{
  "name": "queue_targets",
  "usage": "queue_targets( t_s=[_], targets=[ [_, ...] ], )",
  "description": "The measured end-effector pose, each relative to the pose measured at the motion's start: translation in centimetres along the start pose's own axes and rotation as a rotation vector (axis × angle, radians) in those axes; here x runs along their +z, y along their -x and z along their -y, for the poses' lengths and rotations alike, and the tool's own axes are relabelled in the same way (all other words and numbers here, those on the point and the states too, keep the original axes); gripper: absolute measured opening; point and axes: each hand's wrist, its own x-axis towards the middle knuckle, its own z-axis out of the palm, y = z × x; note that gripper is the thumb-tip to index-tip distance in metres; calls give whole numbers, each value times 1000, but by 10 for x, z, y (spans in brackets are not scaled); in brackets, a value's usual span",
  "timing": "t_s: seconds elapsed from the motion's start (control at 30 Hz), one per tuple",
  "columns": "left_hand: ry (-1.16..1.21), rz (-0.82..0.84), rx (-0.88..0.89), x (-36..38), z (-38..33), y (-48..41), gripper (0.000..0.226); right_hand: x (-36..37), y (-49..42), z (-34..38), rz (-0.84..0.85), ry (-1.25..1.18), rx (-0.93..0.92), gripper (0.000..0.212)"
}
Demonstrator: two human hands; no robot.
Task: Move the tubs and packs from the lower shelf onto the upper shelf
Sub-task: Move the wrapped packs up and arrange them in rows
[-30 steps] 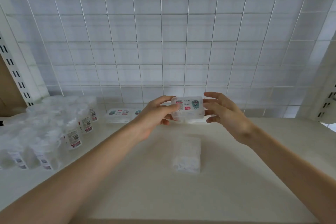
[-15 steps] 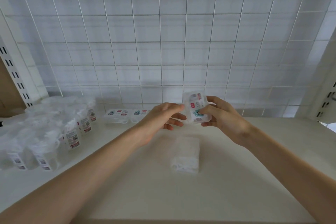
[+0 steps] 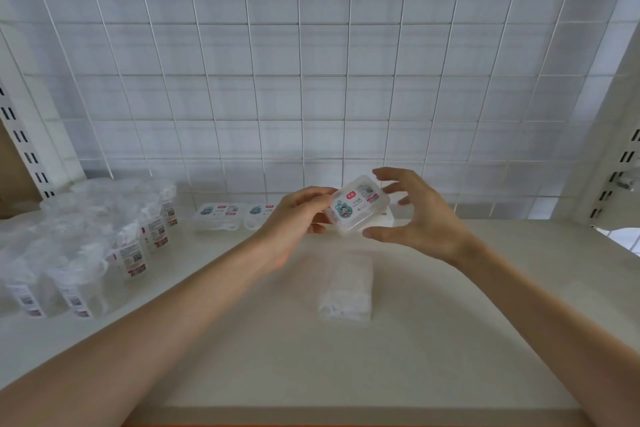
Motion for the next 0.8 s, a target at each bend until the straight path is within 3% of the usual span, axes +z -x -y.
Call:
queue_targets(
  t_s=[0.17,0.47,0.57,0.67,0.8],
  targets=[
    [-86,0,-2,1,3,-2,23,-2,-1,1,20,154,-150,62],
    [-114,-8,79,3,0,1,24,-8,-4,0,2,137,-105,51],
    [-353,-50,226,1,7,1,24,-23,-7,-7,-54,153,-64,44],
    [-814,-64,460,-4,20,0,29,-46,-8,-22,-107,231,15,38],
    [-1070,-28,464,-3,28,-1,37,-66,-2,-40,-95,349,132,33]
  ],
)
